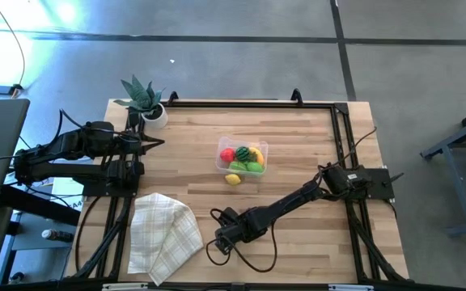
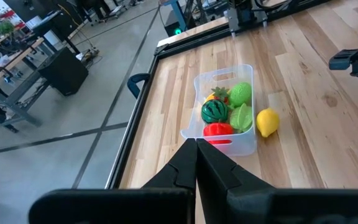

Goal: Pick and placing Produce into tupperware
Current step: Put the pumpkin into the transparent bin, then adjust the transparent bin

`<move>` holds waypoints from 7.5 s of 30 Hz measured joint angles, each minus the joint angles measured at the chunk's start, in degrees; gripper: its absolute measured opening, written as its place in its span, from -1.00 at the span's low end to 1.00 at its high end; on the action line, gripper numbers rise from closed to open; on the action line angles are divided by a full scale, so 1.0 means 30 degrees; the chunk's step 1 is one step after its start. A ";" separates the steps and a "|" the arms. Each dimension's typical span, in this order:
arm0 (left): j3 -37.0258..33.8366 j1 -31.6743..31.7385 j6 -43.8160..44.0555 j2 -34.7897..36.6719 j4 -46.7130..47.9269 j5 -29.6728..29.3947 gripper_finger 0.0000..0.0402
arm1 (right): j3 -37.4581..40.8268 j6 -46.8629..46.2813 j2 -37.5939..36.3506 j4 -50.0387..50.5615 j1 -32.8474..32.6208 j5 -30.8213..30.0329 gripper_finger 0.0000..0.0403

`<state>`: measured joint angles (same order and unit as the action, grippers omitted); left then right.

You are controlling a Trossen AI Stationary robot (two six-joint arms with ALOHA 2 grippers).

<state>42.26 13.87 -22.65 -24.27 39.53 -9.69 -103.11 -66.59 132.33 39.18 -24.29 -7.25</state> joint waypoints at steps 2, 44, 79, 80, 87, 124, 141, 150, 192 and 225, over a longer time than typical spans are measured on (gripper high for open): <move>-0.0001 -0.0006 0.0000 -0.0001 0.0006 0.0000 -1.00 | 0.0000 0.0000 0.0000 -0.0014 0.0000 -0.0007 0.13; -0.0001 0.0000 0.0000 -0.0001 0.0006 0.0000 -1.00 | 0.0000 0.5933 -0.8033 0.5713 0.9648 -0.1472 0.13; -0.0001 0.0000 0.0000 0.0006 0.0000 0.0000 -1.00 | 0.0000 0.5858 -0.2572 0.3586 1.0551 0.1355 0.14; 0.0000 0.0000 0.0000 0.0005 0.0007 0.0000 -1.00 | 0.0000 0.5858 -0.2572 0.3555 1.0566 0.1354 0.14; -0.0001 -0.0007 0.0000 0.0006 0.0000 0.0000 -1.00 | 0.0000 0.5864 -0.2572 0.3570 1.0586 0.1050 0.14; -0.0001 -0.0005 0.0002 -0.0001 0.0002 0.0000 -1.00 | 0.0000 0.6222 -0.2572 0.3675 1.0580 0.0947 0.37; -0.0001 0.0000 0.0000 -0.0001 0.0000 0.0000 -1.00 | 0.0000 0.6336 -0.5841 0.4482 1.0056 0.0517 0.37; 0.0002 -0.0003 0.0000 -0.0001 0.0007 -0.0001 -1.00 | -0.0029 0.9086 -0.6790 0.5394 0.7381 0.1068 0.37; 0.0004 -0.0005 0.0000 0.0006 0.0005 0.0000 -1.00 | 0.0258 1.3290 -0.3746 0.5882 0.6271 -0.0255 0.37; 0.0001 0.0000 0.0002 0.0001 0.0007 -0.0002 -1.00 | 0.1566 1.4877 -0.3679 0.3561 0.7796 0.1494 0.37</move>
<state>42.27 13.87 -22.65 -24.27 39.55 -9.70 -98.41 -21.96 121.30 49.86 -0.91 -2.76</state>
